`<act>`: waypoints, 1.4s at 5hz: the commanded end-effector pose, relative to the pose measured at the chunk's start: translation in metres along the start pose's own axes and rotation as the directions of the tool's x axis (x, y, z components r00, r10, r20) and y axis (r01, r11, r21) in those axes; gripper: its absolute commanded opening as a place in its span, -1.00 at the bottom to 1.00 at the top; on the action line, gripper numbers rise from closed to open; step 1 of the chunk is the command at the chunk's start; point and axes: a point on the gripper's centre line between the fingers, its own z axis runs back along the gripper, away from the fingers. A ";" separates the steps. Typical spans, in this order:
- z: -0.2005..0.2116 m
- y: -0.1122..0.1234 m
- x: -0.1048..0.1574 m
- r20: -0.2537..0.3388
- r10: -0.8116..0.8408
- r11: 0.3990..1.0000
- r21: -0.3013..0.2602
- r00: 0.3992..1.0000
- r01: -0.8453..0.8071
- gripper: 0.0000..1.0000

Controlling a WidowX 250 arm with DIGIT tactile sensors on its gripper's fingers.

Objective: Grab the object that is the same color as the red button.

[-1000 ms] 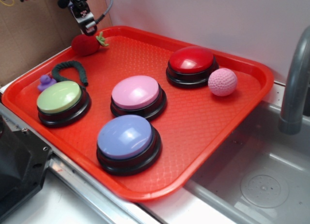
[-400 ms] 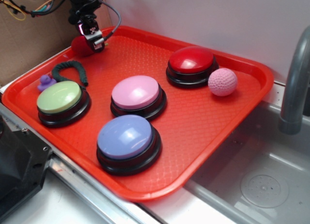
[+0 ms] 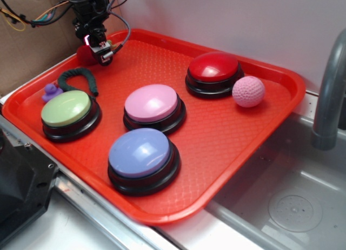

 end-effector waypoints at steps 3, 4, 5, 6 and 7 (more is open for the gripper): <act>0.066 -0.040 0.000 0.167 -0.048 0.998 -0.027 0.985 0.054 -1.00; 0.097 -0.064 0.008 0.207 -0.083 0.996 -0.011 0.975 0.087 -1.00; 0.139 -0.079 0.015 0.228 -0.037 0.994 -0.093 0.973 0.060 -1.00; 0.166 -0.072 0.005 0.266 0.009 0.977 -0.209 0.964 0.048 -1.00; 0.205 -0.090 0.001 0.263 0.036 0.962 -0.270 0.964 0.038 -1.00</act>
